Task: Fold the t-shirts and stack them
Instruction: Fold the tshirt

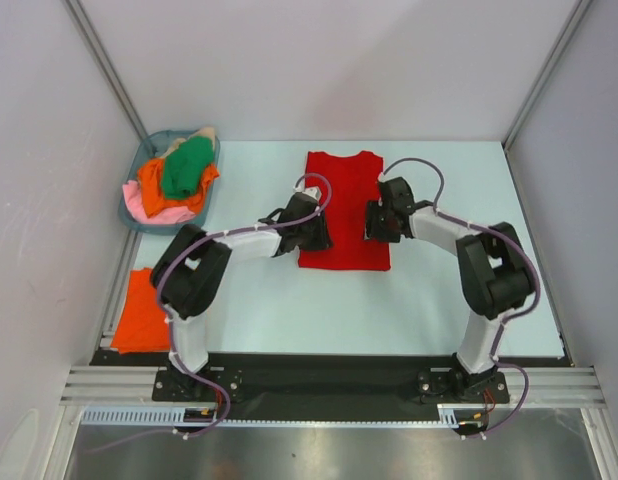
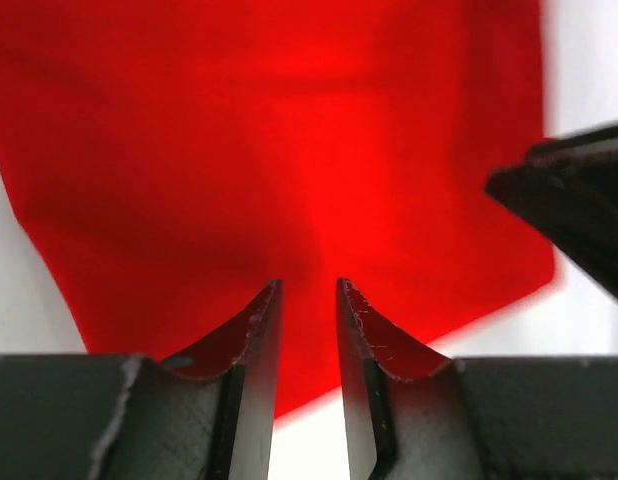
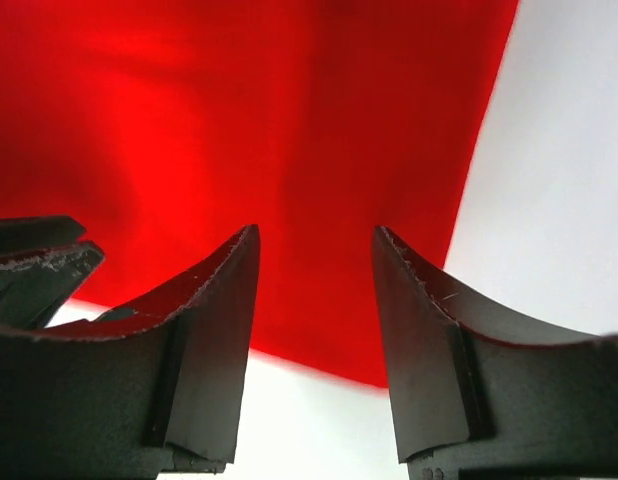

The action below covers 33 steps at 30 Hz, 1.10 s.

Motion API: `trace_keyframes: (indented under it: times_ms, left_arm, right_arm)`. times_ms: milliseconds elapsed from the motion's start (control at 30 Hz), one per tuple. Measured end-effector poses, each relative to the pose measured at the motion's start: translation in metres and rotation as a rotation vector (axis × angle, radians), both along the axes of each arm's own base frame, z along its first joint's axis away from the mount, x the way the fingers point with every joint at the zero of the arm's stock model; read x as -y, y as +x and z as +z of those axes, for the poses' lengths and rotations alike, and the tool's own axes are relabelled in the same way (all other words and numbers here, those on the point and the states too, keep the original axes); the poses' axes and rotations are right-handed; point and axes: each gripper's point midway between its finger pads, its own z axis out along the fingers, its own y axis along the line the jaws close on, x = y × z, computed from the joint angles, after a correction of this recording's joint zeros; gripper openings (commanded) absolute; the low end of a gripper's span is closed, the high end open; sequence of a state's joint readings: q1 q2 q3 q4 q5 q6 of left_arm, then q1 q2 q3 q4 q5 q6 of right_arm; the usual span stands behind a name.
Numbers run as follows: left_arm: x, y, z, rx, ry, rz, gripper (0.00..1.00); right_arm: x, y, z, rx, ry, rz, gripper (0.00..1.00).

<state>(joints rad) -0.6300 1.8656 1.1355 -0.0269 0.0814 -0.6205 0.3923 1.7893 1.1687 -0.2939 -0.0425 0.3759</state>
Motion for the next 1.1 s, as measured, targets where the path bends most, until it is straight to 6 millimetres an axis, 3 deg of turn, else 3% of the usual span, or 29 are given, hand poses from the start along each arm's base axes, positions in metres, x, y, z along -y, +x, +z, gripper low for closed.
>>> trace_keyframes:
  times_ms: [67,133,300,400,500,600,633,700,800,867,967,1100]
  left_arm:
    - [0.0,0.008,-0.018,-0.027,0.02,0.01,0.33]
    - [0.001,0.02,-0.022,-0.028,0.022,0.021,0.37]
    - [-0.001,0.058,-0.001,0.033,-0.006,0.048,0.38]
    - [-0.012,0.065,0.01,0.06,-0.021,0.061,0.39]
    - [-0.022,0.05,0.015,0.042,-0.039,0.048,0.35]
    - [-0.021,0.024,0.011,0.002,-0.095,0.008,0.31]
    - [-0.021,0.015,0.006,-0.014,-0.11,0.0,0.3]
    - [-0.023,0.0,-0.008,-0.056,-0.122,-0.009,0.28]
    - [-0.026,-0.019,-0.03,-0.124,-0.136,-0.014,0.27]
    - [-0.027,-0.019,-0.03,-0.117,-0.162,-0.011,0.27]
    - [-0.031,-0.019,-0.031,-0.098,-0.188,-0.011,0.28]
    - [-0.041,-0.029,-0.029,-0.089,-0.19,-0.006,0.32]
  right_arm:
    - [-0.002,0.005,-0.018,-0.03,-0.026,0.006,0.54]
    - [-0.004,0.014,-0.027,-0.034,-0.046,0.006,0.54]
    - [-0.007,0.052,-0.011,0.038,-0.05,0.009,0.54]
    - [0.009,0.06,-0.003,0.055,-0.043,-0.018,0.54]
    - [0.018,0.045,0.002,0.031,0.021,-0.01,0.5]
    - [0.008,0.017,0.007,-0.006,0.152,0.034,0.32]
    - [0.001,0.007,0.007,-0.013,0.218,0.055,0.17]
    - [-0.01,-0.014,0.0,-0.055,0.325,0.083,0.08]
    - [-0.024,-0.038,-0.018,-0.151,0.482,0.101,0.03]
    - [-0.025,-0.047,-0.031,-0.201,0.561,0.089,0.02]
    - [-0.017,-0.056,-0.038,-0.238,0.645,0.062,0.02]
    - [0.008,-0.064,-0.039,-0.226,0.691,0.013,0.02]
